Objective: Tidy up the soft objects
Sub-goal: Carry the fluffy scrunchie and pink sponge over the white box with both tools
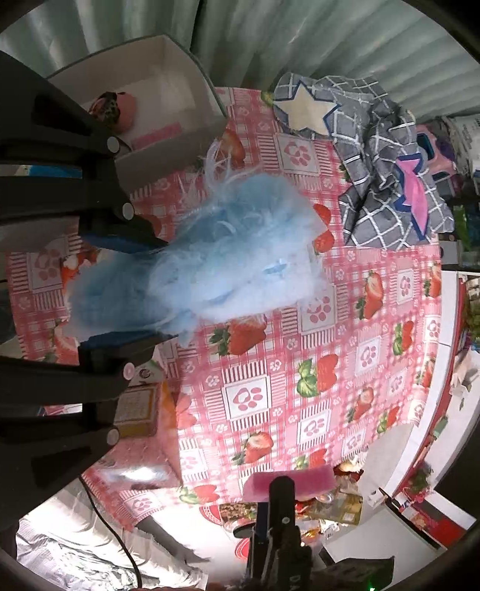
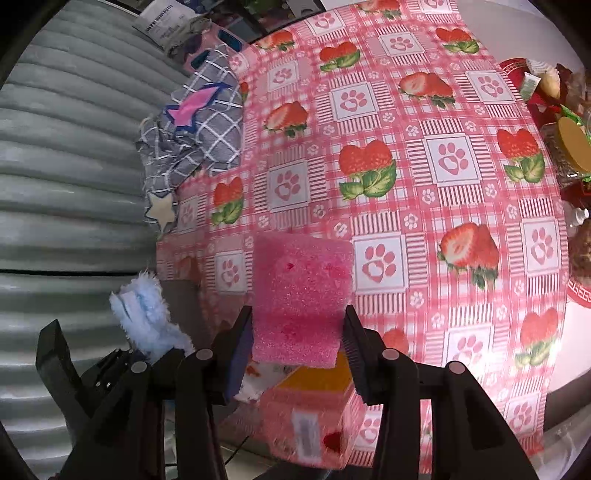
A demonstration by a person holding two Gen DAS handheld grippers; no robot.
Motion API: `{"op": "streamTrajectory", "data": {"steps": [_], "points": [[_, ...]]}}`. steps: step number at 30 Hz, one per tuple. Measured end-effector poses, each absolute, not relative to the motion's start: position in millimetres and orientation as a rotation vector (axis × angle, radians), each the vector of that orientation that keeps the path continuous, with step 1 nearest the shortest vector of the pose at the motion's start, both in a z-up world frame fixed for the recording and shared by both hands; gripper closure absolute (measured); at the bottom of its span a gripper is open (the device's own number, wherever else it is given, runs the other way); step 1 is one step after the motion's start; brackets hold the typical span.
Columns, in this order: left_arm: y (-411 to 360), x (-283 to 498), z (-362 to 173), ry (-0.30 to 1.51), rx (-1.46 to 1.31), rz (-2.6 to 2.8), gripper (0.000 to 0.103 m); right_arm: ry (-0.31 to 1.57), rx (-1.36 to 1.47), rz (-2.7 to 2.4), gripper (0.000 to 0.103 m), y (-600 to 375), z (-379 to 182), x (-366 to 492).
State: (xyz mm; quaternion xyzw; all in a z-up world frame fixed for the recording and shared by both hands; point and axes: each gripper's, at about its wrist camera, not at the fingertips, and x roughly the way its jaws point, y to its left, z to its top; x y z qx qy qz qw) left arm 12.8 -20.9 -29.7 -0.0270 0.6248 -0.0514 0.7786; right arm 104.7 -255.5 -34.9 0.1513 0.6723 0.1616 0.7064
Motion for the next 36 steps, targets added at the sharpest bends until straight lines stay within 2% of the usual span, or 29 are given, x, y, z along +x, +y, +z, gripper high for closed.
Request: {"op": "streamTrajectory", "data": {"steps": [15,27,36], "points": [[-17,-63,-6,1.316,-0.071,-0.164,0.063,1.482,0.248,0.352,0.055,-241,0,16],[21,-104,-1,1.273,-0.163,-0.102,0.064,1.533,0.182,0.423,0.055,-210,2,-55],[58,-118,11,1.213,-0.189,-0.009,0.064,1.528,0.083,0.535,0.055,-159,8,-71]]}}
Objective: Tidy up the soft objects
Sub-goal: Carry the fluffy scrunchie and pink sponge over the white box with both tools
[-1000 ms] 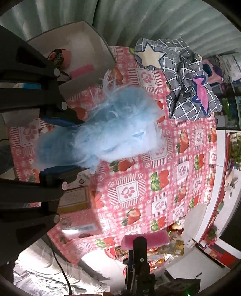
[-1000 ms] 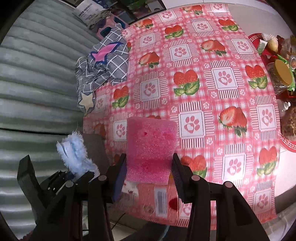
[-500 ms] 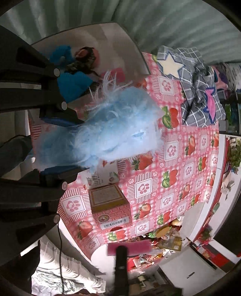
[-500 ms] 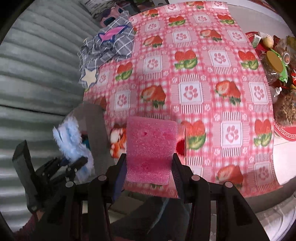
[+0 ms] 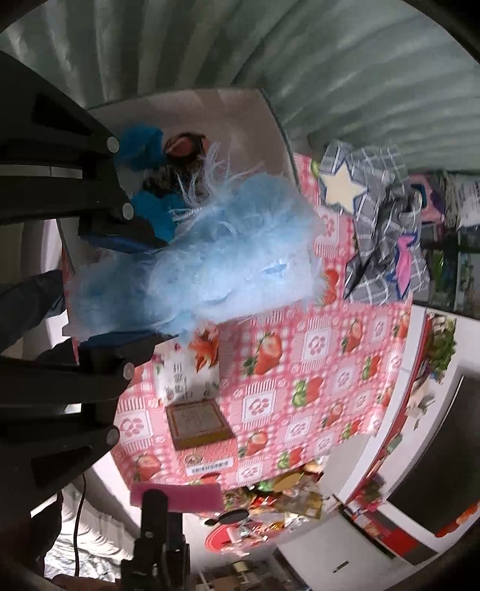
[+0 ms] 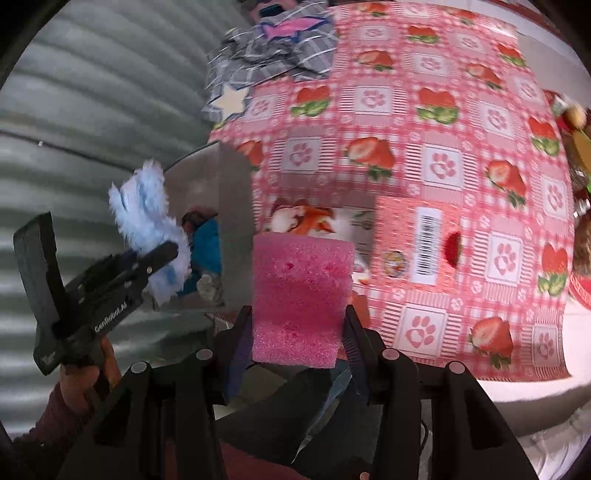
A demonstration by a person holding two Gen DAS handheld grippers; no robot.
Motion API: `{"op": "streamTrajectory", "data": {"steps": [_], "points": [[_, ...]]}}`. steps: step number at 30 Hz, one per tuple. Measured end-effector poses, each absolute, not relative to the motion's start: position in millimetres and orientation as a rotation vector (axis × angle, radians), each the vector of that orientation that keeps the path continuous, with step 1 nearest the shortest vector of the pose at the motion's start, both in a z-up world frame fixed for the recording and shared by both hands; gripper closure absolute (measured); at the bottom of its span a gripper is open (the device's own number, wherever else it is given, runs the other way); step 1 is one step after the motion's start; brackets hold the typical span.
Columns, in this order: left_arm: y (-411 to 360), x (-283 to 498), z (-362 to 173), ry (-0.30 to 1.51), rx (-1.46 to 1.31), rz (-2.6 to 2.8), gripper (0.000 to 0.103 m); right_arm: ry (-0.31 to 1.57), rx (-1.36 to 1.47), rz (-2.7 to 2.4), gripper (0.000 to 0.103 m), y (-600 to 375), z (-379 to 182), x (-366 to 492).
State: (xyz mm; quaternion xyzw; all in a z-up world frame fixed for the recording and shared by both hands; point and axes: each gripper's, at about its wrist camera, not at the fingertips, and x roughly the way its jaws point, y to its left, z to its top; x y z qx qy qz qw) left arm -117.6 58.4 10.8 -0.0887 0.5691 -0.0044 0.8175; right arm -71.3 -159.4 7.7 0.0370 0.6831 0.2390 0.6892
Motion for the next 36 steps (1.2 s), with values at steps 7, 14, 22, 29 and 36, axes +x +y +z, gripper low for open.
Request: {"op": "streamTrajectory", "data": {"steps": [7,14,22,29,36], "points": [[92,-133,11,1.191,-0.201,0.081,0.064,1.532,-0.009,0.613,0.055,-115,9,-75],[111,-153,4,1.197,-0.222,0.127,0.064,1.533,-0.096,0.695,0.055,-69,9,-77],[122,-174,-2,1.207,-0.261,0.158,0.064,1.541,-0.172,0.775,0.055,-27,5,-86],[128,-185,-1,1.210,-0.272,0.173,0.064,1.540,-0.199,0.809,0.055,-10,5,-91],[136,-189,-3,1.211,-0.281,0.191,0.064,1.543,-0.215,0.831,0.055,1,2,-95]]}}
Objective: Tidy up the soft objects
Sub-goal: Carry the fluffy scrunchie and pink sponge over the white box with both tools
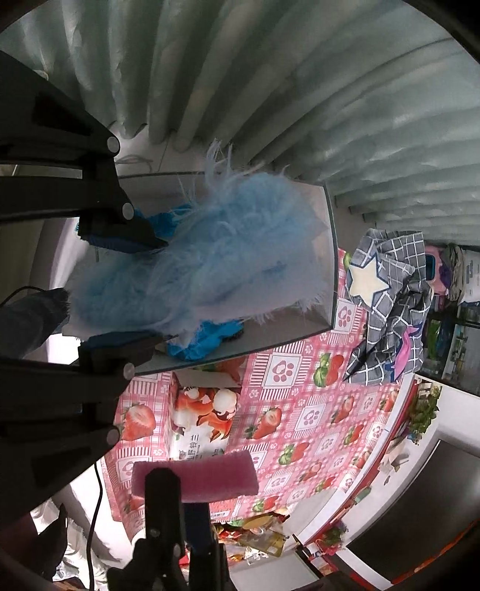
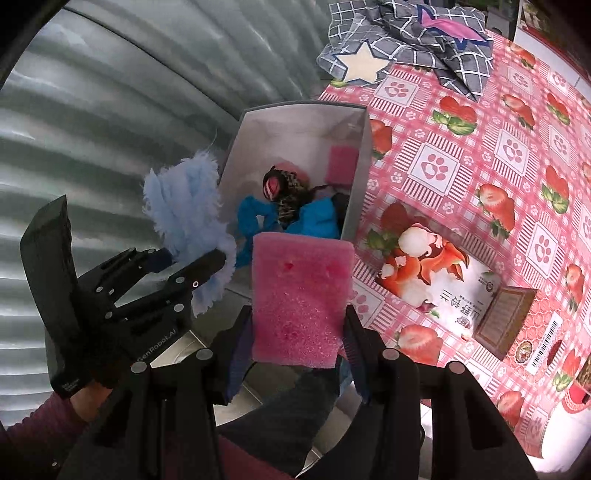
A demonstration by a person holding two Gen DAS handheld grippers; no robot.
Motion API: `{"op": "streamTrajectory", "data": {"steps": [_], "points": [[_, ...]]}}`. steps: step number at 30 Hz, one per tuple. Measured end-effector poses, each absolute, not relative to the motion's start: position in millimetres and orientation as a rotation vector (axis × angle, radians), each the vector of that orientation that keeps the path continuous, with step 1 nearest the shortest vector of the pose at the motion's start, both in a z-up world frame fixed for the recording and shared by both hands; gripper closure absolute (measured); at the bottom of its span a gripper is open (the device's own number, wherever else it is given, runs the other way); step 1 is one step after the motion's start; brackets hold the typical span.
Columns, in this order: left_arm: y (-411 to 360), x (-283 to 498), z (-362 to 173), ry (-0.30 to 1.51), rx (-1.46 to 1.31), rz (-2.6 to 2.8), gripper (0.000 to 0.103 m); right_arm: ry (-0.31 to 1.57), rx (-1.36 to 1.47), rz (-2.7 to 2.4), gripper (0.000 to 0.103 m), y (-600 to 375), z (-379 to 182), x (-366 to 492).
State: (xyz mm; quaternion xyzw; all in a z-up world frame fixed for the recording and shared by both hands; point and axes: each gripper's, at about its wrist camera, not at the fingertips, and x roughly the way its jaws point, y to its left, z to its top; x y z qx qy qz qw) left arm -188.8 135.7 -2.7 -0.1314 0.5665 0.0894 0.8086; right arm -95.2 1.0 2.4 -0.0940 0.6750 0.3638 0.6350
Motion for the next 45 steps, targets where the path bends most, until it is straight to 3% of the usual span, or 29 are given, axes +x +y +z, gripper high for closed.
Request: {"op": "streamTrajectory", "data": {"steps": [45], "points": [[158,-180,-14,1.247,-0.275,0.191,0.064,1.593,-0.231,0.821,0.055,37,-30,-84]]}}
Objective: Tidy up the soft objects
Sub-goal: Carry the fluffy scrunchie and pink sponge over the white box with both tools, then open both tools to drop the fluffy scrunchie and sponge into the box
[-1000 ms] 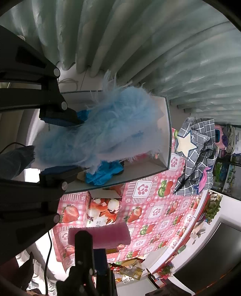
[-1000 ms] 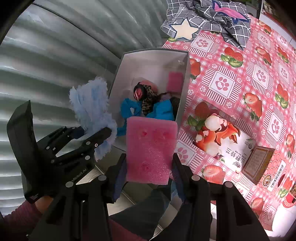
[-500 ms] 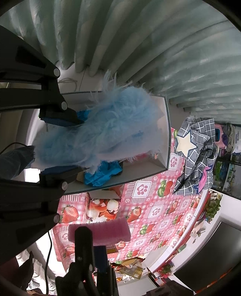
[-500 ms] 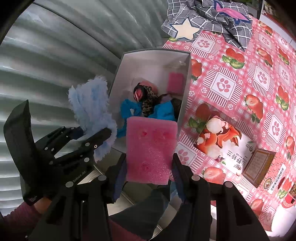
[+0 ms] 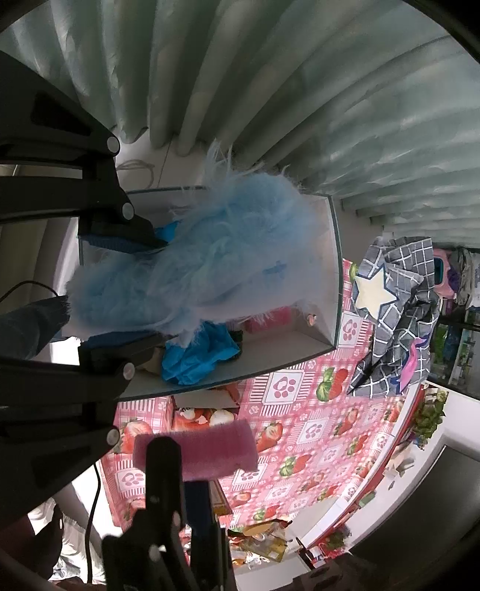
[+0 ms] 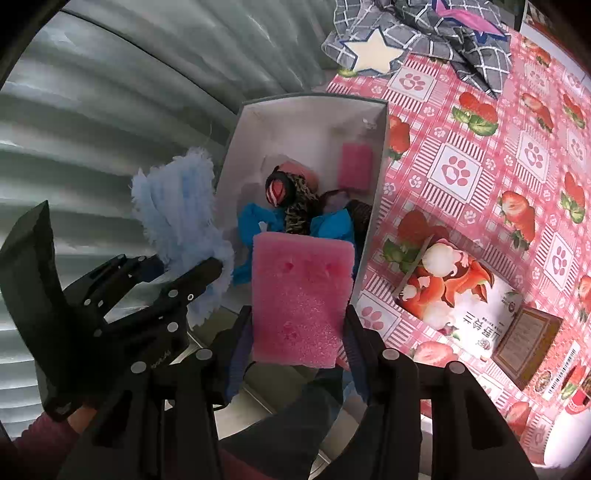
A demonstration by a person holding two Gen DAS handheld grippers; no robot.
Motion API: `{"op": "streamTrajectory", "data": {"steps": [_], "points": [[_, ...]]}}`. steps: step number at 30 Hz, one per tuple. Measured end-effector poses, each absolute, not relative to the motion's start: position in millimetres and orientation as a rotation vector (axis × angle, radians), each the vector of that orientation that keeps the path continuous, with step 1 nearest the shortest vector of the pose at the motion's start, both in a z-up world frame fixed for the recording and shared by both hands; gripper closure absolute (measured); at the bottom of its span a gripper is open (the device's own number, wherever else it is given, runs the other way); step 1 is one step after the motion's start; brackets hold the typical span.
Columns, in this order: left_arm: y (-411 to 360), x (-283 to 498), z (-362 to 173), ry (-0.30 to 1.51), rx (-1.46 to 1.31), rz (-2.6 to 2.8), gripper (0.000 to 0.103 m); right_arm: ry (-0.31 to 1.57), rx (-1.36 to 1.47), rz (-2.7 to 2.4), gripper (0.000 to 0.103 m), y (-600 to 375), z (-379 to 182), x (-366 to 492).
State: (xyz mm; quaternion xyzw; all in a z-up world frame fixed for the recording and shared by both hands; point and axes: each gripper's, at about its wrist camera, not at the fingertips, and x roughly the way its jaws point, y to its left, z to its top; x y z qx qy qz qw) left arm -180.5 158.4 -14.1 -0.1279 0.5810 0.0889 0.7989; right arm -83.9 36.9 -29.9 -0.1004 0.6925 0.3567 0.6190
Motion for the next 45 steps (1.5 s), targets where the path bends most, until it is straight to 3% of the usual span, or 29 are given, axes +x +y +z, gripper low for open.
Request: {"op": "streamTrajectory", "data": {"steps": [31,32,34,35,36,37,40,45], "points": [[185,-137,-61,1.370,-0.341,0.233,0.064,1.677,-0.183,0.822,0.055,84,-68,-30],[185,-136,-60,1.364,-0.351,0.226,0.060,1.674,-0.180,0.832,0.055,85,-68,-29],[186,-136,-56,1.339,-0.359,0.226,0.036,1.664,-0.173,0.854,0.053,87,-65,-28],[186,-135,-50,1.321,-0.337,0.258,0.021,1.656,-0.171,0.855,0.039,87,-63,-28],[187,-136,-45,1.302,-0.318,0.285,0.020,1.640,-0.173,0.846,0.011,86,-60,-27],[187,-137,-39,1.282,-0.297,0.310,0.020,1.622,-0.176,0.833,0.003,84,-57,-26],[188,-137,-21,1.228,-0.262,0.353,0.020,1.540,-0.216,0.792,0.001,78,-42,-25],[185,-133,-15,1.289,-0.207,0.367,0.020,1.478,-0.261,0.737,0.001,69,-25,-30]]}}
